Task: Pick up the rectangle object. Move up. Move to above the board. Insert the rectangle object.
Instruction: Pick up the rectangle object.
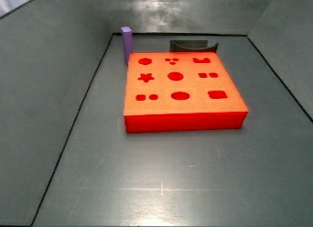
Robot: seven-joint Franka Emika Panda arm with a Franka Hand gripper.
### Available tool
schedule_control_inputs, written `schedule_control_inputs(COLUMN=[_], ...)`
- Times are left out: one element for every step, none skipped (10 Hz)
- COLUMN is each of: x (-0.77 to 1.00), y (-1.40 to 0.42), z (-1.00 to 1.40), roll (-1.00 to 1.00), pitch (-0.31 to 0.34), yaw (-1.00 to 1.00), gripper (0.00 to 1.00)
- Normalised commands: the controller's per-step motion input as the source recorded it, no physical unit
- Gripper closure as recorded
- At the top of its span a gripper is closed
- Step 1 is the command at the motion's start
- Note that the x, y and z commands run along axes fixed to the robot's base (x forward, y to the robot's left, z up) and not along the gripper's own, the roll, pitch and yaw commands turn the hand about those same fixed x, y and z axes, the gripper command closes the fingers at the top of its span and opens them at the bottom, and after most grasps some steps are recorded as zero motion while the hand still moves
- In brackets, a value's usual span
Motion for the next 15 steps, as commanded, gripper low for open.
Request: schedule_control_inputs(x=[-0.53,-0.41,-0.52,-0.67,-0.66,-0.56,-0.07,0.00,0.00,0.18,0.25,0.00,0.00,0.00,0.00], y=[-0.19,-0.12,0.00,-0.25,-0.39,-0.39,-0.32,-0.28,-0.23,-0.24,-0.17,0.00,0.00,0.00,0.00], z=[-0.23,-0.21,-0.12,-0.35,-0.53,-0.64,-0.75,-0.82,-0.72,-0.65,-0.54,-0.36,0.00,0.00,0.00], roll=[0.04,0.00,0.00,0.05,0.16,0.17,0.10,0.00,0.02,0.00,0.02,0.02,0.00,0.00,0.00], pitch=[-0.039,-0.003,-0.003,-0.114,-0.137,-0.106,0.056,0.079,0.077,0.104,0.119,0.053,0.000,0.000,0.000], yaw=[0.63,0.23,0.00,0.10,0.31,0.42,0.28,0.22,0.19,0.09,0.05,0.09,0.00,0.00,0.00], gripper=[0.00,0.00,0.00,0.00,0.00,0.00,0.00,0.00,0.00,0.00,0.00,0.00,0.00,1.00,1.00])
